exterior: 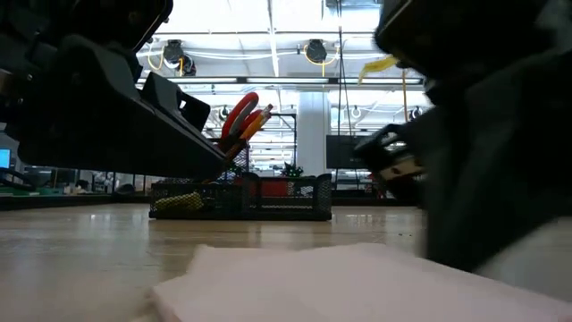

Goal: Pick and place office supplies into organizer
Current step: Put the pink sticky notes into the black desk organizer

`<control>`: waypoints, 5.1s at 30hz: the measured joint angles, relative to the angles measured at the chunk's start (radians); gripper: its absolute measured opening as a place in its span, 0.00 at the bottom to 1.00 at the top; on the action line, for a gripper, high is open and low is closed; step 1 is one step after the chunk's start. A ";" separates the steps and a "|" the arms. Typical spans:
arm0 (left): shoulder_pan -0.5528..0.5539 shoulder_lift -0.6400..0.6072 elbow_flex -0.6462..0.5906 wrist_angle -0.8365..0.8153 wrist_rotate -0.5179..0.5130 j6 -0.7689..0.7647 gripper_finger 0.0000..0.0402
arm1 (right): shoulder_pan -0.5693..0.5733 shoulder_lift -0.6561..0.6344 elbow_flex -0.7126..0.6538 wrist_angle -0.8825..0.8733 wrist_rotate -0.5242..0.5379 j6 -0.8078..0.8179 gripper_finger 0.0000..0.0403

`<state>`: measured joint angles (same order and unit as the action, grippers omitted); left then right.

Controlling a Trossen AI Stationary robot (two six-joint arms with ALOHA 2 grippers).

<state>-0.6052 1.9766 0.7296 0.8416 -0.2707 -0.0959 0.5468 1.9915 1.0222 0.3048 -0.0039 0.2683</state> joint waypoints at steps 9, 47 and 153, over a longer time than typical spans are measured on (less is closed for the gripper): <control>0.000 0.000 0.000 -0.010 0.000 -0.010 0.08 | 0.019 -0.041 0.009 0.016 0.047 -0.027 0.00; 0.004 0.000 0.000 -0.019 -0.001 0.009 0.08 | 0.010 0.069 0.069 0.142 -0.021 0.029 0.00; 0.031 -0.089 0.001 -0.155 -0.202 -0.019 0.08 | -0.102 0.159 0.150 -0.010 -0.008 0.022 0.00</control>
<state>-0.5743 1.8873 0.7303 0.6869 -0.4727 -0.1150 0.4450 2.1509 1.1717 0.2945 -0.0118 0.2904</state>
